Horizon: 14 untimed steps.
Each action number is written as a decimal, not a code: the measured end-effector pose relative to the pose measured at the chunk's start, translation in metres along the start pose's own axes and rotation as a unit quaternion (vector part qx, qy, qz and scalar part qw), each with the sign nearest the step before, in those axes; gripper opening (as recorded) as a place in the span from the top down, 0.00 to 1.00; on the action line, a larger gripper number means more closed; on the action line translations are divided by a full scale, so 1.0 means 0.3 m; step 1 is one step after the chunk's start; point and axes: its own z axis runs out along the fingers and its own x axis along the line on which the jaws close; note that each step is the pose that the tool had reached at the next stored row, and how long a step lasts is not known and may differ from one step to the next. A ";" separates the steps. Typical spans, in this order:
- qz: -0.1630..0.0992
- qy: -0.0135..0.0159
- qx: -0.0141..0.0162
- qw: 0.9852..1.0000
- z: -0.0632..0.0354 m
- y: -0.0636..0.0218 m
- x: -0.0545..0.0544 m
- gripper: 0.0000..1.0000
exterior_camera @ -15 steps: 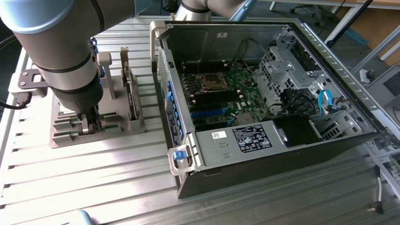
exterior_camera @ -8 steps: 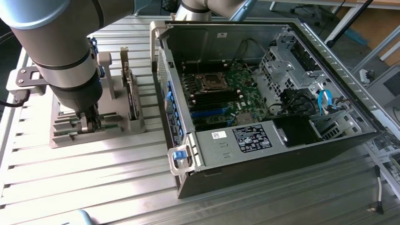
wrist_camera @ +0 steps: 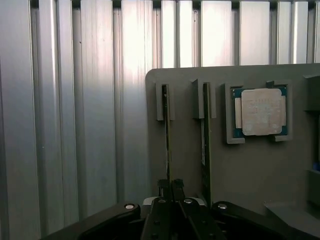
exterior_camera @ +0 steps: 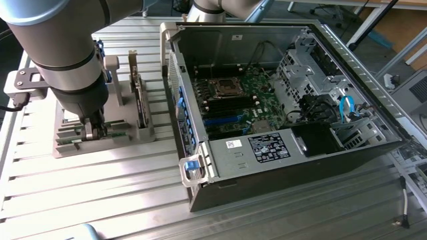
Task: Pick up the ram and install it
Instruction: 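Pick up the ram and move it above insertion slot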
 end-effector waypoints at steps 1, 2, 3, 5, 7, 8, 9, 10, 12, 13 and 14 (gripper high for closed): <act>0.000 0.000 0.000 1.000 -0.003 0.000 0.000 0.88; 0.000 0.000 0.000 1.000 -0.006 0.000 0.000 0.88; 0.001 0.000 0.000 1.000 -0.008 0.000 0.000 0.88; 0.001 0.000 0.000 1.000 -0.013 0.000 -0.001 0.88; 0.002 0.000 0.000 1.000 -0.020 0.000 -0.001 0.88; 0.002 0.000 0.000 1.000 -0.023 0.000 -0.001 0.88; 0.002 0.000 0.000 1.000 -0.027 0.000 -0.001 0.88; 0.003 0.000 0.000 1.000 -0.030 0.000 -0.001 0.88; 0.003 0.000 0.000 1.000 -0.036 0.000 -0.001 0.88; 0.003 0.000 0.000 1.000 -0.040 0.000 -0.001 0.88; 0.004 0.000 0.000 1.000 -0.044 0.000 -0.002 0.88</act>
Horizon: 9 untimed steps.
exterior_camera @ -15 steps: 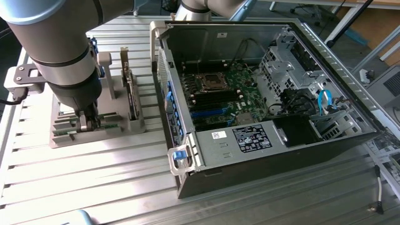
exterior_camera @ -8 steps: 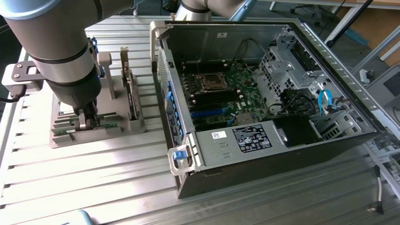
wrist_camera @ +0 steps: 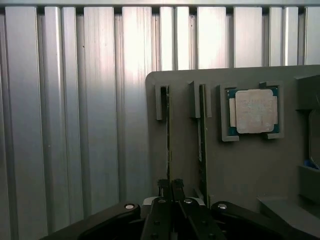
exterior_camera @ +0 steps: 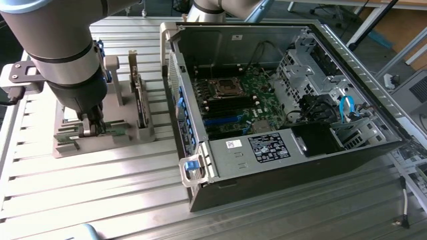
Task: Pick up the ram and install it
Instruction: 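Pick up the ram and move it above insertion slot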
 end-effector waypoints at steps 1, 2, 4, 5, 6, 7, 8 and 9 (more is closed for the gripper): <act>0.000 0.000 0.000 1.000 -0.004 0.000 0.000 0.88; 0.001 0.000 0.000 1.000 -0.008 0.000 0.000 0.88; 0.001 0.000 0.000 1.000 -0.017 0.000 -0.001 0.88; 0.001 0.000 0.000 1.000 -0.021 0.000 -0.001 0.88; 0.002 0.000 0.000 1.000 -0.026 0.000 -0.001 0.88; 0.002 0.000 0.000 1.000 -0.029 0.000 -0.001 0.88; 0.002 0.000 0.000 1.000 -0.033 0.000 -0.001 0.88; 0.003 0.000 0.000 1.000 -0.037 0.000 -0.001 0.88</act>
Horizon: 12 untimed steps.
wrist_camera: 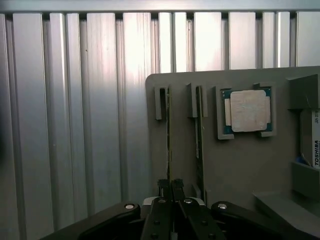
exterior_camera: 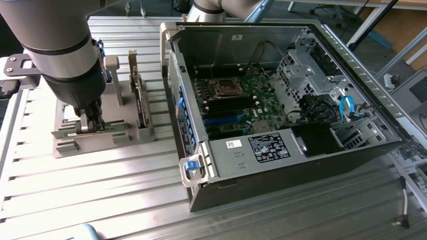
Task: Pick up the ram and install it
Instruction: 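Pick up the ram and move it above insertion slot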
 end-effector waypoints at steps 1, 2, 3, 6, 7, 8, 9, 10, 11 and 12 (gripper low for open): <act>0.000 0.000 0.000 1.000 -0.004 0.000 0.000 0.88; 0.001 0.000 0.000 1.000 -0.008 0.000 0.000 0.88; 0.001 0.000 0.000 1.000 -0.012 0.000 0.000 0.88; 0.002 0.000 0.000 1.000 -0.023 0.000 -0.001 0.88; 0.002 0.000 0.000 1.000 -0.028 0.000 -0.001 0.88; 0.002 0.000 0.000 1.000 -0.032 0.000 -0.001 0.88; 0.002 0.000 0.000 1.000 -0.037 0.000 -0.001 0.88; 0.002 0.000 0.000 1.000 -0.041 0.000 -0.001 0.88; 0.003 0.000 0.000 1.000 -0.046 0.000 -0.002 0.88; 0.003 0.000 0.000 1.000 -0.051 0.000 -0.002 0.88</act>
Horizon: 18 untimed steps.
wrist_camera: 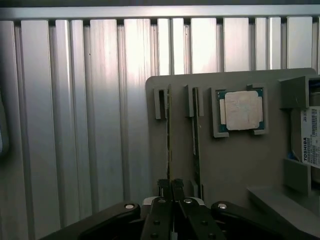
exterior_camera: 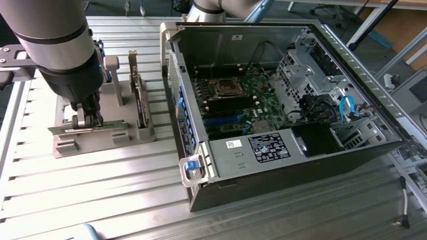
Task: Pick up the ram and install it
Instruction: 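Pick up the ram and move it above insertion slot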
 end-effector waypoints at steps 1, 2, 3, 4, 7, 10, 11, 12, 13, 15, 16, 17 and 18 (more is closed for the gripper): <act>0.000 0.000 0.000 1.000 -0.009 0.000 0.000 0.88; 0.001 0.000 0.000 1.000 -0.017 0.000 -0.001 0.88; 0.001 0.000 0.000 1.000 -0.022 0.000 -0.001 0.88; 0.001 0.000 0.000 1.000 -0.027 0.000 -0.001 0.88; 0.001 0.000 0.000 1.000 -0.039 0.000 -0.001 0.88; 0.001 0.000 0.000 1.000 -0.051 0.000 -0.002 0.88; 0.001 0.000 0.000 1.000 -0.055 0.000 -0.002 0.88; 0.001 0.000 0.000 1.000 -0.058 0.000 -0.002 0.88; 0.002 0.000 0.000 1.000 -0.062 0.000 -0.002 0.88; 0.002 0.000 0.000 1.000 -0.068 0.000 -0.002 0.88; 0.002 0.000 0.000 1.000 -0.071 0.000 -0.002 0.88; 0.002 0.000 0.000 1.000 -0.074 0.000 -0.002 0.88; 0.002 0.000 0.000 1.000 -0.077 0.000 -0.003 0.88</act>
